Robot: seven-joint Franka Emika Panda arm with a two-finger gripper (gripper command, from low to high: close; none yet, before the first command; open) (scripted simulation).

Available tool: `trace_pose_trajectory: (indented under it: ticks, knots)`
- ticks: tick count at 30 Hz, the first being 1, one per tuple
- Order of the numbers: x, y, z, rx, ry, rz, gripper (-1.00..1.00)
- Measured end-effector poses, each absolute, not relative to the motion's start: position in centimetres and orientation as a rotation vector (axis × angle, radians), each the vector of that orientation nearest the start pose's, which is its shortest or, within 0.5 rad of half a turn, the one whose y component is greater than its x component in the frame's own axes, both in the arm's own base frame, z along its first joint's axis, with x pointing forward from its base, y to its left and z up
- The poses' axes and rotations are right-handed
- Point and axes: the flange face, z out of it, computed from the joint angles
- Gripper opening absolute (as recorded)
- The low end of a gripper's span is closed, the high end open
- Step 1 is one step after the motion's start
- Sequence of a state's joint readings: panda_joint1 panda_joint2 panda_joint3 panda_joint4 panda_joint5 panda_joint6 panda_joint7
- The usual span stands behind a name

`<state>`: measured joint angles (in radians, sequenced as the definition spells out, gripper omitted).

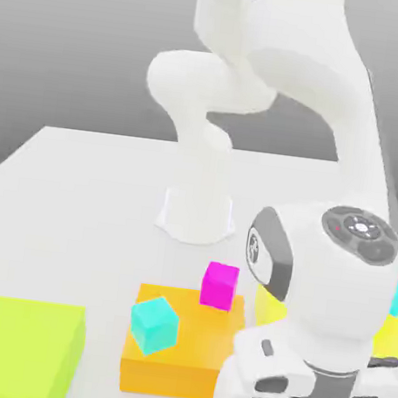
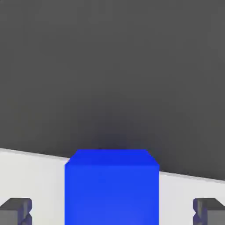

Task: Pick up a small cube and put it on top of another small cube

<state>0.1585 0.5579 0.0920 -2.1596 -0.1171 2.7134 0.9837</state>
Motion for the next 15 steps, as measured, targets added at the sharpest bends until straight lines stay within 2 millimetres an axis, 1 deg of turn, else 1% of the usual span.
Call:
trace_pose_trajectory:
  ticks: [4,5,6,8,10,12,15]
  knots:
    - [54.0,14.4,13.6,-2.981,0.989,-0.001,-1.00]
    - [53.9,14.4,13.0,-2.981,0.988,-0.001,-1.00]
    - [53.9,14.4,13.5,-2.981,0.988,0.000,-1.00]
    - [54.0,14.5,15.7,-2.981,0.988,0.000,-1.00]
    - [53.9,14.6,18.5,-2.981,0.987,0.001,-1.00]
    - [52.4,17.0,21.0,-2.977,0.973,0.009,-1.00]
    - [49.0,21.3,24.3,-2.974,0.943,0.021,-1.00]
